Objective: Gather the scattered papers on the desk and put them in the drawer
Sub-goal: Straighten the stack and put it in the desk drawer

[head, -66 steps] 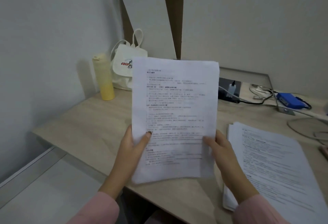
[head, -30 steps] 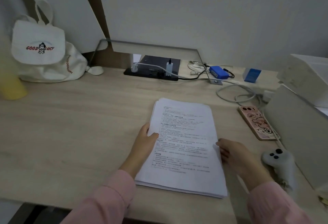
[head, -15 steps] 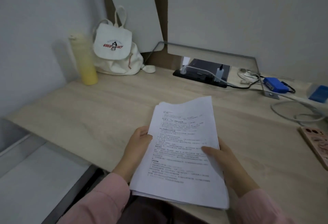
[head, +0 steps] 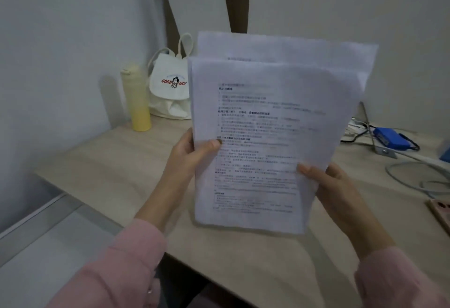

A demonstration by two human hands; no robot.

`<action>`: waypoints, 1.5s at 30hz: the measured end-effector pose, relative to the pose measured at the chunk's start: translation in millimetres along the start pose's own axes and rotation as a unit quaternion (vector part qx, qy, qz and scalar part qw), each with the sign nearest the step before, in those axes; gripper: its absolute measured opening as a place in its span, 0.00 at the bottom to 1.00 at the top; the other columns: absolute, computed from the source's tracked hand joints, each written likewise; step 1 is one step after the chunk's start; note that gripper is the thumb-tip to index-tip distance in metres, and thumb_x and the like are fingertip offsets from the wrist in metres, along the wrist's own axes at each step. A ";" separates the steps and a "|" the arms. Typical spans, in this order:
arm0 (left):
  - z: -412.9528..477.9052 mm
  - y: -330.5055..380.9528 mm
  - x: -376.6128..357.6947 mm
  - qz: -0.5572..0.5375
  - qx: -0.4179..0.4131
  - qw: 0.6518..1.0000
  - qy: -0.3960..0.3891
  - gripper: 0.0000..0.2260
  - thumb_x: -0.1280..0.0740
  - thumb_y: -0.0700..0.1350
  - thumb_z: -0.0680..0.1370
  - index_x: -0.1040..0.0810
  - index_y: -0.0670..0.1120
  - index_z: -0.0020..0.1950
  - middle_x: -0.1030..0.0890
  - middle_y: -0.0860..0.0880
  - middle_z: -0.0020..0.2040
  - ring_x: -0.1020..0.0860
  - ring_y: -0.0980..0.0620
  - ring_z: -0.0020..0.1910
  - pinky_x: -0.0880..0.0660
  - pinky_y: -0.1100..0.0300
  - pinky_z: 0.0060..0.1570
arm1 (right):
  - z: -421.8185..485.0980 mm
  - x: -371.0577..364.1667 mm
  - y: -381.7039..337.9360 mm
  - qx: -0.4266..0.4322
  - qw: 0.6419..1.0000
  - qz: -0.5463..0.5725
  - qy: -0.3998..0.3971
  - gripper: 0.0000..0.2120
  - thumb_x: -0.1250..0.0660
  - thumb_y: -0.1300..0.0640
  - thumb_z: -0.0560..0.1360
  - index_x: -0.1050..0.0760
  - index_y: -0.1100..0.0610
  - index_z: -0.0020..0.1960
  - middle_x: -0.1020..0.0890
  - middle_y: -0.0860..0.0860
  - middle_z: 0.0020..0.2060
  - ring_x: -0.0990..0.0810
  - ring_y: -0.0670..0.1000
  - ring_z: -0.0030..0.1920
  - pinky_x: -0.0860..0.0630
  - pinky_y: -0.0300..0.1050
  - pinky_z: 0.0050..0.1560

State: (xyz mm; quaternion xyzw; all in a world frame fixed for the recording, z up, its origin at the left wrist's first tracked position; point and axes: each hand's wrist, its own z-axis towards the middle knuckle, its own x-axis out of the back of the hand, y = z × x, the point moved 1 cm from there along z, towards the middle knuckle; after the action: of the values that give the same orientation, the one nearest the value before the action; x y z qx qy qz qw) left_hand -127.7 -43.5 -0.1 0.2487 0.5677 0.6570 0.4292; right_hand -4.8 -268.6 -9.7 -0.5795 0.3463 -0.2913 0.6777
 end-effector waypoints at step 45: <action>-3.3 -3.1 -3.8 0.042 -0.067 0.997 0.026 0.20 0.32 0.54 0.62 0.27 0.49 0.51 0.21 0.53 0.49 0.21 0.67 0.42 0.25 0.72 0.40 | -1.0 -2.7 -13.4 0.031 0.998 -0.055 0.029 0.30 0.24 0.38 0.55 0.21 0.49 0.53 0.15 0.46 0.50 0.16 0.48 0.49 0.19 0.37 0.41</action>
State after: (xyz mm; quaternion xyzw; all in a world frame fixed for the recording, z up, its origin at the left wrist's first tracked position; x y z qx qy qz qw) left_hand -127.6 -48.5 -3.2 0.2258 0.5228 0.7171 0.4017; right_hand -7.1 -269.2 3.8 -0.5678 0.3242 -0.3553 0.6680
